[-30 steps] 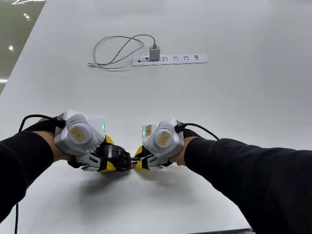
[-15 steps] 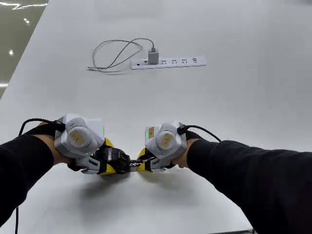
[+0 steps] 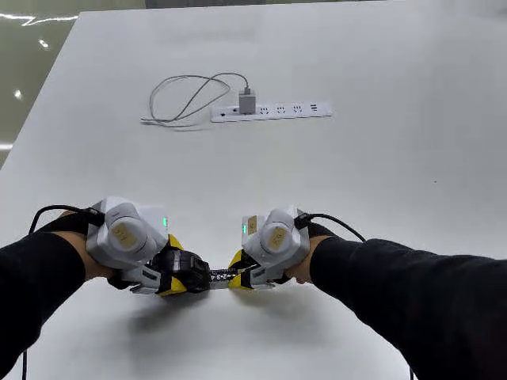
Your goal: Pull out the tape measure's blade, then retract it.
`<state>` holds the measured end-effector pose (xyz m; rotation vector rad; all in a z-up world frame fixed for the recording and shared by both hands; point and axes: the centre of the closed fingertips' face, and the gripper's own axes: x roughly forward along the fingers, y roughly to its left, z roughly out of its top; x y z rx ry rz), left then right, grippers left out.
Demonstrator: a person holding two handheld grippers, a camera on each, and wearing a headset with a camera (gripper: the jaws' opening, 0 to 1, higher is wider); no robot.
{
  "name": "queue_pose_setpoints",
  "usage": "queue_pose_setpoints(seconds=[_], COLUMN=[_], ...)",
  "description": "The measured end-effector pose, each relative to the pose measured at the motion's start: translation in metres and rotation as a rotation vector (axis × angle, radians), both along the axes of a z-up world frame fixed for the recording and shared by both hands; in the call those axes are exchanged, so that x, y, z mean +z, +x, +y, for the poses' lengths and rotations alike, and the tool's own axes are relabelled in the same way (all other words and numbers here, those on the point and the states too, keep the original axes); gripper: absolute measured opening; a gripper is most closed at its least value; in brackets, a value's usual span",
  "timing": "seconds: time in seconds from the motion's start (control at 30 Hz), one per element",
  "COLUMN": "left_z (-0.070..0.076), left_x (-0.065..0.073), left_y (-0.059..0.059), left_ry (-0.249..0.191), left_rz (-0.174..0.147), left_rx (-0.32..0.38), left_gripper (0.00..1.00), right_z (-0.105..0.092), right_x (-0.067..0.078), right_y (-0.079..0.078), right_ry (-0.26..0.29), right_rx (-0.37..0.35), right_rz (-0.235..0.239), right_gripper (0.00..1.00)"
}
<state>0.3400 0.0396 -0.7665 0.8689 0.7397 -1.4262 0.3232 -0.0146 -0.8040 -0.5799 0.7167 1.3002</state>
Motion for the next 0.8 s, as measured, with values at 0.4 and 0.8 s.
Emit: queue_pose_setpoints(seconds=[0.4,0.8], left_z=[0.0,0.0], left_x=[0.0,0.0], left_y=[0.0,0.0], left_ry=[0.001,0.002], left_rz=[-0.008,-0.01], left_rx=[-0.002,-0.002], left_gripper=[0.3,0.3], right_z=[-0.009,-0.013], right_x=[0.001,0.0], right_y=[-0.001,-0.002], right_ry=[0.005,0.0], right_rx=[-0.004,-0.014], right_rz=[0.002,0.011], right_gripper=[0.1,0.1])
